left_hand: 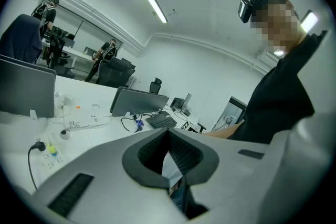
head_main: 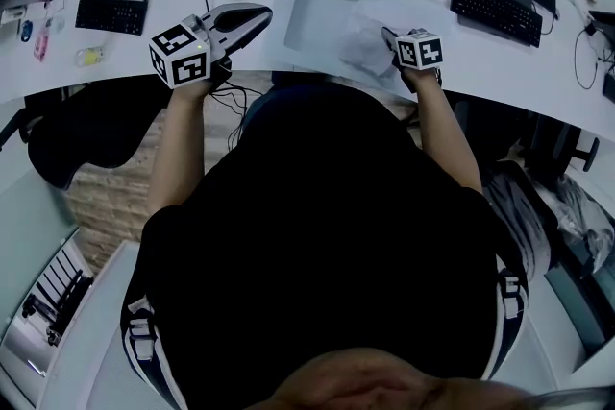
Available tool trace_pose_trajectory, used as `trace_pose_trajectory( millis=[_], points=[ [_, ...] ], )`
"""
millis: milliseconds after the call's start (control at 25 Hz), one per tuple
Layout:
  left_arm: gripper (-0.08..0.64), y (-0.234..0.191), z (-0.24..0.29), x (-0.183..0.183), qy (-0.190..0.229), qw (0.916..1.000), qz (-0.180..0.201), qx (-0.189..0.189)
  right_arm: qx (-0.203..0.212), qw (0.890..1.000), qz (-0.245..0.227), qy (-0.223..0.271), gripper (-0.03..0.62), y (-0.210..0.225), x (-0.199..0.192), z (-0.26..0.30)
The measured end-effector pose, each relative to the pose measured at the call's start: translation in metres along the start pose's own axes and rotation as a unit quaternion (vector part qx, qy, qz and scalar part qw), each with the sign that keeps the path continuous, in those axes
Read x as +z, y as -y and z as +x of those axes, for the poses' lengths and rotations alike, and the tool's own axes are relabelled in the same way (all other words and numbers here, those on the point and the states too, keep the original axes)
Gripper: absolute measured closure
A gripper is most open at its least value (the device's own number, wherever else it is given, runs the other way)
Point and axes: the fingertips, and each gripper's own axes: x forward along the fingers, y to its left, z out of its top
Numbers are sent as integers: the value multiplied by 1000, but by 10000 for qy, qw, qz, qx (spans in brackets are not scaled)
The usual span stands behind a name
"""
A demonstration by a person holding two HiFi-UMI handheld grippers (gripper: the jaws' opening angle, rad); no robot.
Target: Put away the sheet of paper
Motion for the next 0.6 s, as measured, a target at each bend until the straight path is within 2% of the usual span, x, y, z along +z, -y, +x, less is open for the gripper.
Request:
trace_pose_trajectory(
  millis=[600],
  points=[
    [538,-11,1,-1,-125,9999,-57,10,-140,9976,229,-640,577,25,-29,31]
  ],
)
